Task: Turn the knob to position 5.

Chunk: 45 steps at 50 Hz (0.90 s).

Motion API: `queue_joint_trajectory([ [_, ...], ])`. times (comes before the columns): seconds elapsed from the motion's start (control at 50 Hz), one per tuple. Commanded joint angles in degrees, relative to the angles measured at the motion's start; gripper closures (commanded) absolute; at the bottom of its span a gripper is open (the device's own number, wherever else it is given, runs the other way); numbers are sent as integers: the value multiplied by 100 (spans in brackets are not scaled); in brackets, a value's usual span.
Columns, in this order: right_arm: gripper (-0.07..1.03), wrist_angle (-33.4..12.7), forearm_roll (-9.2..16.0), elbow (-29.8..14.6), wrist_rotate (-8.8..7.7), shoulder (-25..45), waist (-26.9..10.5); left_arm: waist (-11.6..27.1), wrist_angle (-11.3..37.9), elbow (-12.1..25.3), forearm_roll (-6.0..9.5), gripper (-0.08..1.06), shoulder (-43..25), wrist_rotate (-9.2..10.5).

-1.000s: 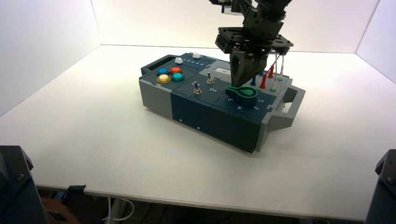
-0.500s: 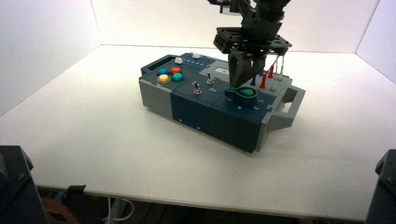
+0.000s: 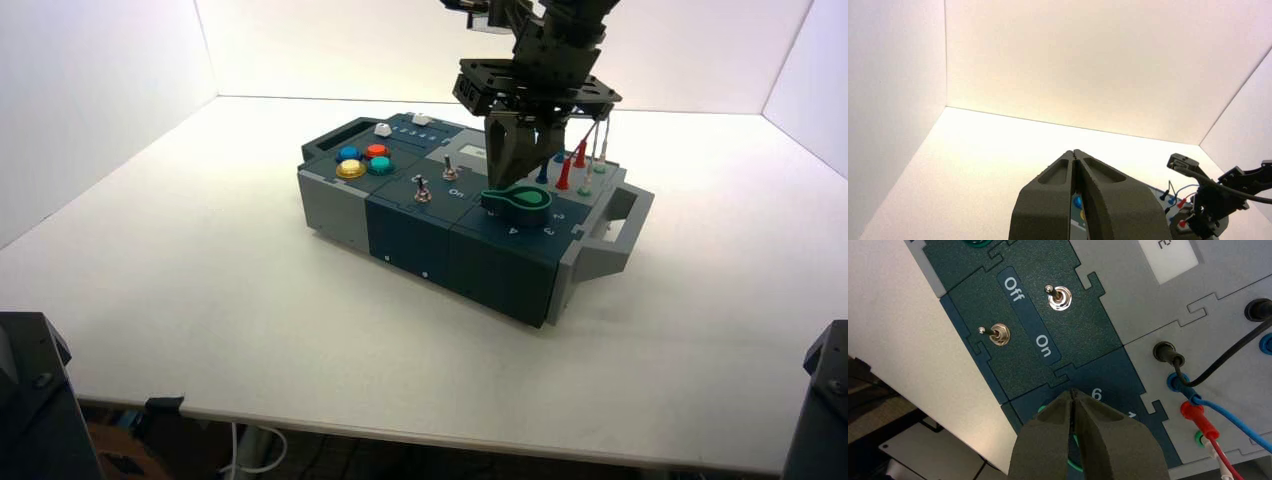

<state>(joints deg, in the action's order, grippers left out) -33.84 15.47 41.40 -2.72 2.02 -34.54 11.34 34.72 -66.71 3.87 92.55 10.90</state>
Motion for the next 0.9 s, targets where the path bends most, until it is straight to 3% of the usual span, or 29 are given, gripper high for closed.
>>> queue_joint_trajectory([
  [0.02, 99, 70, -9, -158, 9, -88, -35, 35, -62, 70, -18, 101, -35, -9],
  [0.42, 99, 123, -193, -589, -18, 123, -35, 26, -62, 62, -35, 101, -70, -9],
  [0.62, 99, 132, -545, -905, -18, -211, -35, 35, -53, 62, -53, 101, -185, -9],
  [0.9, 99, 281, -1055, -1283, -79, -1230, -35, 26, -26, 62, -53, 101, -229, -9],
])
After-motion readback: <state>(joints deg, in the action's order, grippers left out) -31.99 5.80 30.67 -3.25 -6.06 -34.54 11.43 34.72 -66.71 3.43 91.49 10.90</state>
